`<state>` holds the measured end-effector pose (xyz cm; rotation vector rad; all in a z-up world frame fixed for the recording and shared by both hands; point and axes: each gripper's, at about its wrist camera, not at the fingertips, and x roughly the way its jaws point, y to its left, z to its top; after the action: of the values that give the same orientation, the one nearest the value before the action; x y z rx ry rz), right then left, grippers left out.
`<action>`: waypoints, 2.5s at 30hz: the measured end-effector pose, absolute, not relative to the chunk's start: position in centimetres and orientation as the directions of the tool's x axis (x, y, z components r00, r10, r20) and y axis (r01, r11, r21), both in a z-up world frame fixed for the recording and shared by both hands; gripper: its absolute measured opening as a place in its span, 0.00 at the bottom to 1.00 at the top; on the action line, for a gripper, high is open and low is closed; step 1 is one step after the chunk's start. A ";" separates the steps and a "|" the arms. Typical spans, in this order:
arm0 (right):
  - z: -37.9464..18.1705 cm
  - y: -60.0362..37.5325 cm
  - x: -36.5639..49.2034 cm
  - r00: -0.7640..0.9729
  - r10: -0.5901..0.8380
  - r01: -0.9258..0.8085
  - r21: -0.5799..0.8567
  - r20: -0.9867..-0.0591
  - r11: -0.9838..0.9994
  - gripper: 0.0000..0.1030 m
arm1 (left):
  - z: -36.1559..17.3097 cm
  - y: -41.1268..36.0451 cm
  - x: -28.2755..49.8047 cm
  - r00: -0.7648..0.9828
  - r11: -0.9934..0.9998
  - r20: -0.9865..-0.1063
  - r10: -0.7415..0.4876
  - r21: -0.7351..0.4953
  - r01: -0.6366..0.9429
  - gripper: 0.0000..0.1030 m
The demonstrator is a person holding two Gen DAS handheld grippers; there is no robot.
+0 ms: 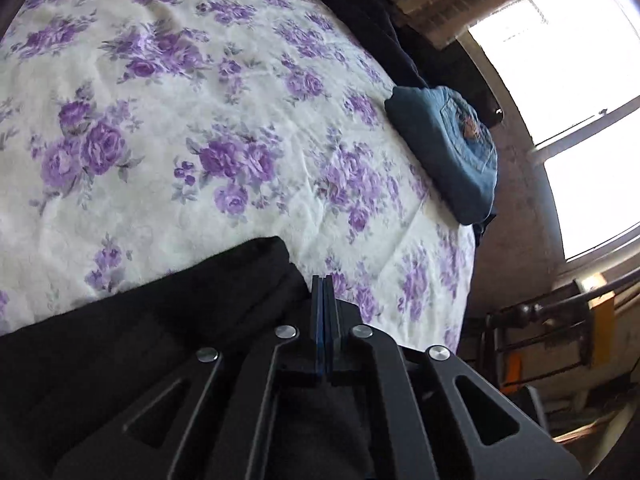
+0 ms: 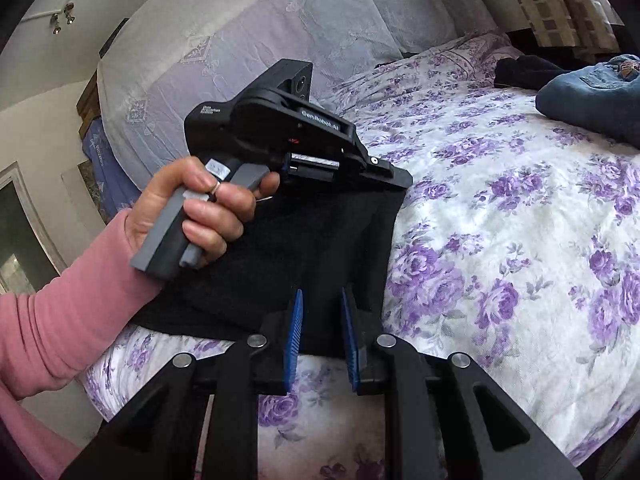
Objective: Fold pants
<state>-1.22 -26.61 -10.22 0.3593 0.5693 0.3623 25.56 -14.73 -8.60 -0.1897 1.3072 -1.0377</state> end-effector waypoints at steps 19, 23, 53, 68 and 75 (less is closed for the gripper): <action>-10.5 -26.4 -2.1 0.801 0.422 -0.245 0.411 -0.424 0.878 0.20 | -5.1 -2.6 14.4 0.460 0.792 -0.689 -0.560 -0.283 0.541 0.87; -10.4 -25.9 -2.0 0.807 0.408 -0.248 0.382 -0.428 0.891 0.21 | -7.0 -1.0 12.8 0.496 0.824 -0.727 -0.474 -0.168 0.542 0.81; -1.5 4.5 -1.2 0.553 0.641 -0.774 -0.042 -0.531 0.632 0.61 | -4.5 39.4 4.7 0.776 0.831 -0.627 -0.074 -0.469 -0.299 0.93; -5.0 23.6 3.4 0.497 0.493 -0.842 -0.261 -0.714 0.472 0.61 | -4.5 44.8 5.1 0.791 0.821 -0.607 -0.070 -0.486 -0.300 0.93; -5.7 24.3 5.2 0.488 0.489 -0.838 -0.231 -0.723 0.494 0.35 | -4.1 45.5 5.4 0.800 0.818 -0.590 -0.104 -0.509 -0.269 0.93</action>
<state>5.23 24.32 -5.69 -0.6255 0.6369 0.8735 5.43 45.55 -4.08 -0.6172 0.6465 0.0950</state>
